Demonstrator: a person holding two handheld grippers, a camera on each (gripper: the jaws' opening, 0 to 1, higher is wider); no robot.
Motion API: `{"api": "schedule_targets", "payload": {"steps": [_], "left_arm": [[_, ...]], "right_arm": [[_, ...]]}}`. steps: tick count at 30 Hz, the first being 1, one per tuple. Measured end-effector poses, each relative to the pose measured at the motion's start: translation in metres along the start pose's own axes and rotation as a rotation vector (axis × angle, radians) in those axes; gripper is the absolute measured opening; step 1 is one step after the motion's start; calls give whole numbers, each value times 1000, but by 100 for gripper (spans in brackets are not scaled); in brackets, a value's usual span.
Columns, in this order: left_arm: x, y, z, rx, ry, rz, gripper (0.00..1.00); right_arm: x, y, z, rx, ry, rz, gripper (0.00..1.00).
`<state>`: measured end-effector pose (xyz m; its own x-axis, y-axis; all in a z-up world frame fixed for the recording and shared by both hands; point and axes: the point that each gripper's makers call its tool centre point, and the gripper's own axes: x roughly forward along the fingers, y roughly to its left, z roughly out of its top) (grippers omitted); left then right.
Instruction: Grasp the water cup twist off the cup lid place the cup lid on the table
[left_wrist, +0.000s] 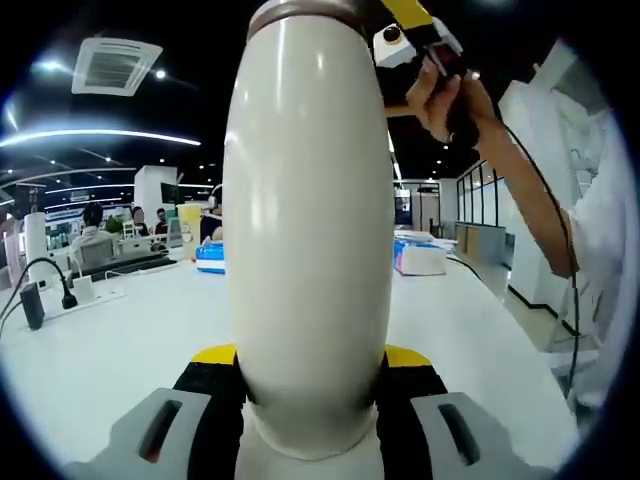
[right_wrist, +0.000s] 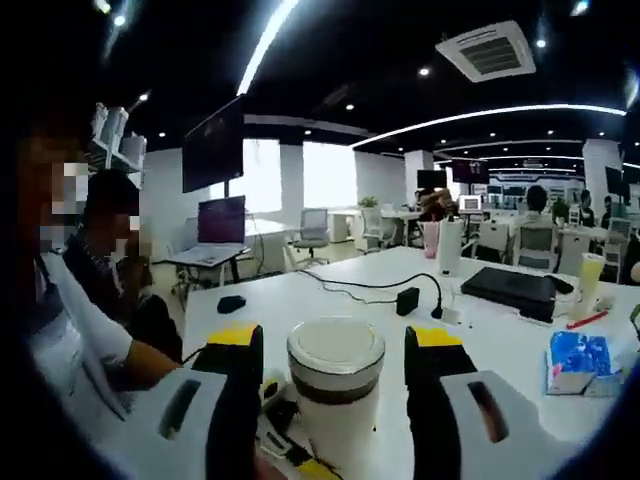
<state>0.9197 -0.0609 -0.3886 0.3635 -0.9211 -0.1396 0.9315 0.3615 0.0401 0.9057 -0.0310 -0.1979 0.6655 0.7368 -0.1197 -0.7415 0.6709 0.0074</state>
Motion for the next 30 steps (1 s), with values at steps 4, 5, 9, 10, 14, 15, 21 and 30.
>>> {"api": "schedule_targets", "payload": {"steps": [4, 5, 9, 10, 14, 15, 21, 30], "left_arm": [[0, 0, 0, -1, 0, 2, 52], [0, 0, -1, -1, 0, 2, 52], [0, -1, -1, -3, 0, 2, 52], [0, -1, -1, -4, 1, 2, 52], [0, -1, -1, -5, 1, 1, 52], [0, -1, -1, -5, 1, 1, 52], [1, 0, -1, -5, 1, 0, 52], [2, 0, -1, -5, 2, -1, 52]], "right_arm": [[-5, 1, 0, -12, -75, -177, 60], [-6, 1, -2, -16, -80, -219, 60], [-12, -5, 2, -20, -130, -383, 62], [-12, -3, 5, -45, -149, -418, 62], [-3, 6, 6, -125, -138, -512, 65], [-1, 7, 6, -128, -138, -515, 66], [7, -4, 1, -131, -125, -646, 68], [14, -11, -3, -59, -148, -647, 67]]}}
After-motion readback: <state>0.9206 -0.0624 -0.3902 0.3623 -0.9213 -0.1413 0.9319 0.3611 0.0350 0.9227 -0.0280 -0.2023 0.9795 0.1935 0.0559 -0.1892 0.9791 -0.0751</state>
